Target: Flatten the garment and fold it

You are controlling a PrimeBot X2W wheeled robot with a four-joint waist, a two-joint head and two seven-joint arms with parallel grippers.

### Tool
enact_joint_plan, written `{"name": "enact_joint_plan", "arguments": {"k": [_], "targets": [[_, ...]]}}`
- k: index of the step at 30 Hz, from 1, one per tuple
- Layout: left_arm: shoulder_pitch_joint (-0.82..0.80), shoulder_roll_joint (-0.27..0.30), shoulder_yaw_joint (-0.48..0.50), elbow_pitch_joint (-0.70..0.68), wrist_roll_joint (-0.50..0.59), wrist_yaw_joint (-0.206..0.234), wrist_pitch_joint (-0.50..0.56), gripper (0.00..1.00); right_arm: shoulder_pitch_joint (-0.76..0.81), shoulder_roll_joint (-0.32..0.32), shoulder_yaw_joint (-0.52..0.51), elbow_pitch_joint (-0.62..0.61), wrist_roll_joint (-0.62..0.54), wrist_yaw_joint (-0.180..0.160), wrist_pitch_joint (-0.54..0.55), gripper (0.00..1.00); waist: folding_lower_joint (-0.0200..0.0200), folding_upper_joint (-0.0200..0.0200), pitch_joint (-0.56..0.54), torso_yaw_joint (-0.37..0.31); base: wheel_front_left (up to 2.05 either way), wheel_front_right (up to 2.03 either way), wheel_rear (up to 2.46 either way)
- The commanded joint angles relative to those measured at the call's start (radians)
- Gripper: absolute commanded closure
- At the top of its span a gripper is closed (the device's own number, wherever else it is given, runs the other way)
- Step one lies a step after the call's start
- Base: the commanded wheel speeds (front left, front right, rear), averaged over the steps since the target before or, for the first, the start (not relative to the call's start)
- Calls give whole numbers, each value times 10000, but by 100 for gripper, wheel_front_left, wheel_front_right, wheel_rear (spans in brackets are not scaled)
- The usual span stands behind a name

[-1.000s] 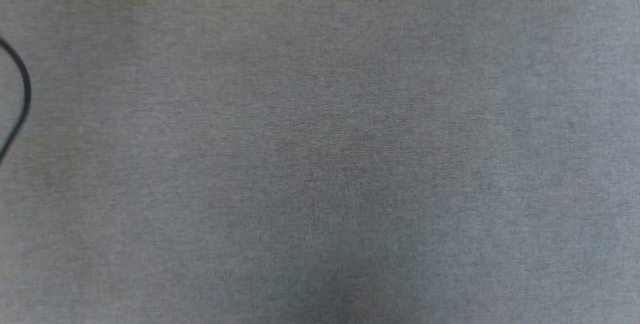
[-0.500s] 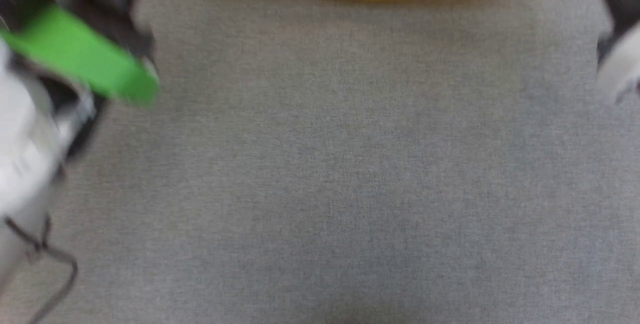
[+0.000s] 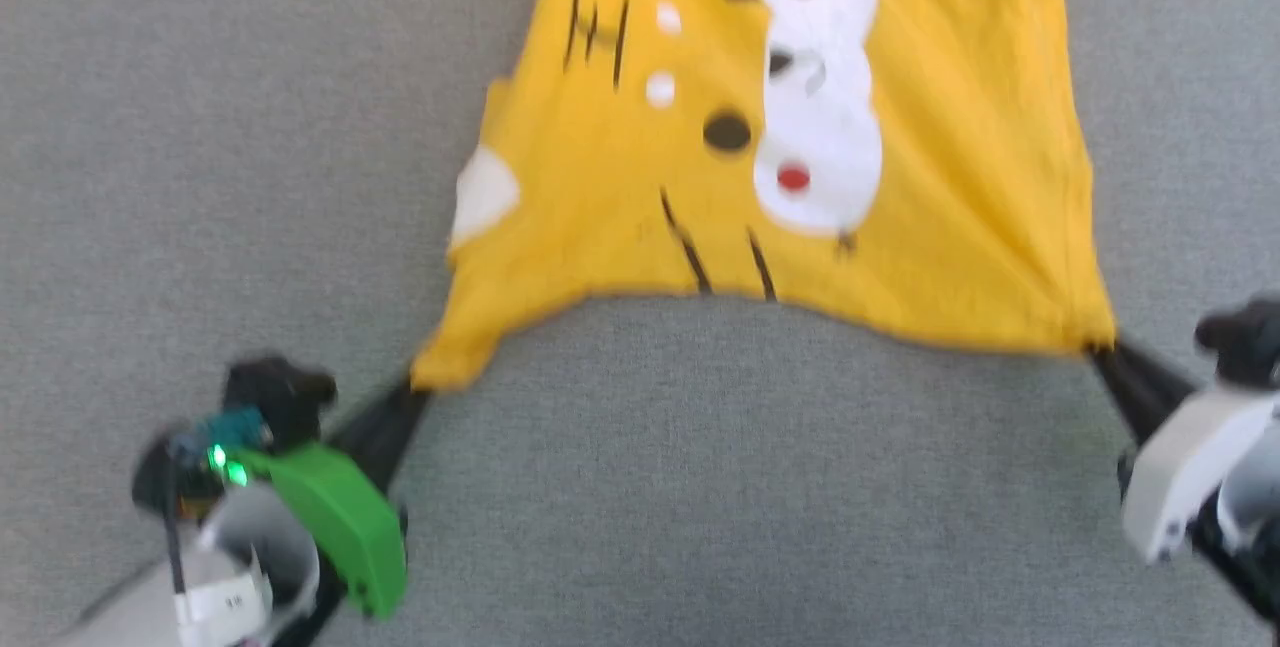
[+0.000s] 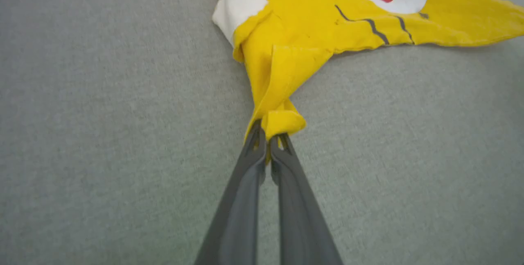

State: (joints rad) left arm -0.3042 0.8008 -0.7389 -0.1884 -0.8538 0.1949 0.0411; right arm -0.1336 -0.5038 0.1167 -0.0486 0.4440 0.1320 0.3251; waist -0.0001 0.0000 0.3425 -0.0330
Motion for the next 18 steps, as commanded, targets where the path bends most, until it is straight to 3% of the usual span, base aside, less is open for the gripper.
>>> {"name": "enact_joint_plan", "arguments": {"k": [1, 8, 18], "targets": [[400, 50, -112, 184, -302, 67, 185, 100, 452, 95, -102, 44, -4, -13, 186, 100, 1, 0, -445, 65, 0, 0, 0], [1766, 52, -759, 645, -1656, 187, 1512, 100, 2304, 366, -687, 142, 289, -13, 1063, 100, 1, 0, -1175, 183, 0, 0, 0], [3016, 325, -923, 357, -2851, 645, 2273, 100, 4687, 799, -1395, -412, 595, -13, 3549, 100, 1, 0, -1722, 324, 0, 0, 0]]}}
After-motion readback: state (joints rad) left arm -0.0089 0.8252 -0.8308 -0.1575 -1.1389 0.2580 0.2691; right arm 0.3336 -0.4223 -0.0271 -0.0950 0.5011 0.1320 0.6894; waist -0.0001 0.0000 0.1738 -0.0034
